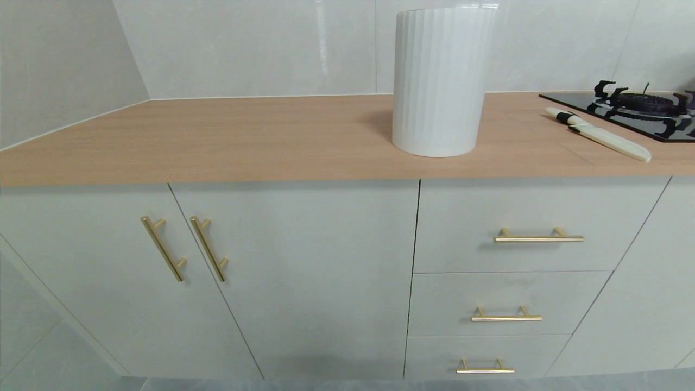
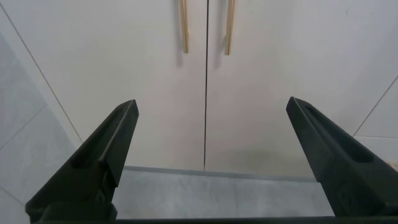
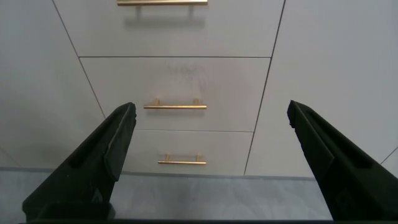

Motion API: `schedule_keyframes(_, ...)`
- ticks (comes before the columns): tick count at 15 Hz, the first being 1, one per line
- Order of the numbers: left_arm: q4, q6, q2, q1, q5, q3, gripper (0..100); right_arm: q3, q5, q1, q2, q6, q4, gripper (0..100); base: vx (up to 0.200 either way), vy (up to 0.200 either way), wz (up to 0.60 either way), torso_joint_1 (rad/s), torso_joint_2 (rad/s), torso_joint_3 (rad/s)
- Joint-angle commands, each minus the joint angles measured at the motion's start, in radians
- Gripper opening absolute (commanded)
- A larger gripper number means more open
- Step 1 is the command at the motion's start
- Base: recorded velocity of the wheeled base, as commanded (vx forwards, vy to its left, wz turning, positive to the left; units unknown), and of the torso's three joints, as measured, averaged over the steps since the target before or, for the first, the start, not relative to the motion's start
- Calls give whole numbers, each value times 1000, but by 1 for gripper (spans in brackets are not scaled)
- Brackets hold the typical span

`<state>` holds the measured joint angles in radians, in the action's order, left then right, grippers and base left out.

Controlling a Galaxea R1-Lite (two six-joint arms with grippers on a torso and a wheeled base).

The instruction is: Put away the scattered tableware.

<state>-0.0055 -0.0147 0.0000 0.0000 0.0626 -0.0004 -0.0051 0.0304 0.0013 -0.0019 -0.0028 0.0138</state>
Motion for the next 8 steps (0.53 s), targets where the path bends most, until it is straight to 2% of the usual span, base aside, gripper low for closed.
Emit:
schedule_keyframes(1,1,-1,0,0,0,0,100,1,0,0,2,0,0,100,0,-200,0,2,7,-2)
schedule_keyframes(5,-1,-1,0,0,0,0,100,2,0,0,2,-2,0,100,0,-200,0,2,2,4)
schedule_keyframes(8,-1,-1,0,0,0,0,100,2,0,0,2,0,0,100,0,0,0,0,0,0)
